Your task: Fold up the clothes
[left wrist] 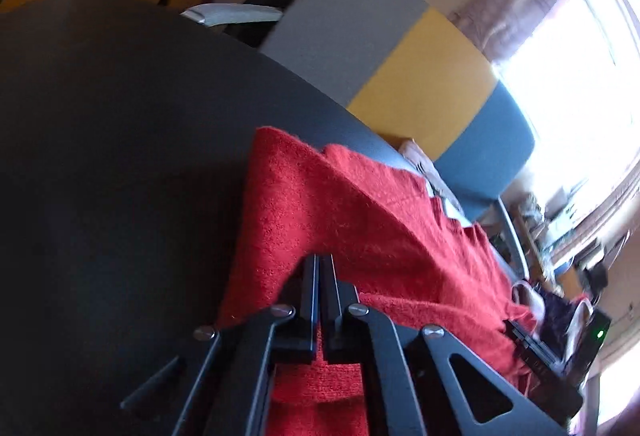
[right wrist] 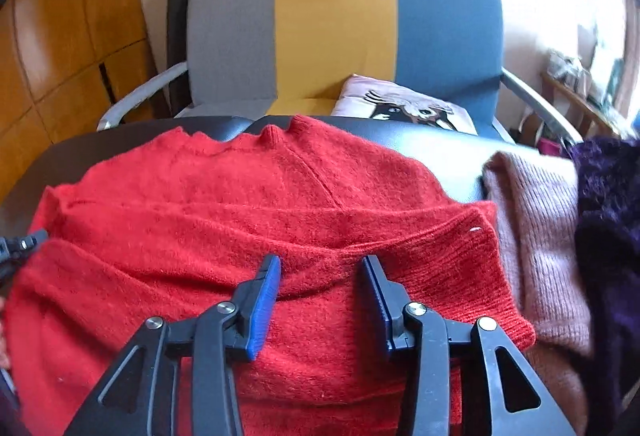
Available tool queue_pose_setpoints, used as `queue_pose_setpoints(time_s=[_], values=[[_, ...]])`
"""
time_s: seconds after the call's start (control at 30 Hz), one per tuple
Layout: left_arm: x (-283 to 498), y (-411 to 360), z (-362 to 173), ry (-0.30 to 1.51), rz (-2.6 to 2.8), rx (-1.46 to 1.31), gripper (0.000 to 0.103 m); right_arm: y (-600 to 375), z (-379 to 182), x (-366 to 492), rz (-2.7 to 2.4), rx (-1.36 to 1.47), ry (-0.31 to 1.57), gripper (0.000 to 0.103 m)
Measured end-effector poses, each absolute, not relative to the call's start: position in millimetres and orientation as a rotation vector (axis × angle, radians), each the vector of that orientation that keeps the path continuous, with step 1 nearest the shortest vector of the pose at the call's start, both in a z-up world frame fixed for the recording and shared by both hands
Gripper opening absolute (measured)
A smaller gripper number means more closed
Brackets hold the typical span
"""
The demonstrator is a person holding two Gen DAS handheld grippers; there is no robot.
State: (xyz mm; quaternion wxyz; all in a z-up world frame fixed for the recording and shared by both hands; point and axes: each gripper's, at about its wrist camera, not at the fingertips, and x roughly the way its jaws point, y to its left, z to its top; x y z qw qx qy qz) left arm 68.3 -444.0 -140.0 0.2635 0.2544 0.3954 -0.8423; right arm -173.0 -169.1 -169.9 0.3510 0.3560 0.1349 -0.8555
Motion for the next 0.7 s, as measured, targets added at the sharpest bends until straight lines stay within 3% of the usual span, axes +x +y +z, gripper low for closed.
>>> queue_pose_setpoints(time_s=[0.07,0.1,0.13,0.17,0.33,0.5,0.7], values=[[66.9,-436.9,-132.6,1.012,-2.280,0.707,0.003,-169.3,-170.8,-172.4,-2.207,0.918,0.351,0.045],[64.5,-431.5,-125.0,0.966,-2.295,0.708,0.009,-169.4,-171.3,-172.1,-2.204,0.917,0.352,0.045],[62.2,-426.3,-117.4,0.921,-2.309,0.707,0.023,-169.2,-171.6,-172.1,-2.200,0.916,0.350,0.046],[59.9,-421.1,-109.8,0.876,-2.323,0.706,0.024,-168.9,-171.6,-172.2,-2.200,0.917,0.347,0.046],[33.7,-422.0,-81.9,0.718,-2.313,0.710,0.025,-171.0,-170.4,-170.1,-2.210,0.909,0.366,0.047],[-0.1,-449.9,-124.3,0.656,-2.168,0.925,0.025,-172.7,-169.7,-171.6,-2.206,0.914,0.369,0.050],[-14.1,-458.7,-132.4,0.581,-2.166,0.900,0.025,-186.3,-170.0,-181.0,-2.192,0.907,0.389,0.053]])
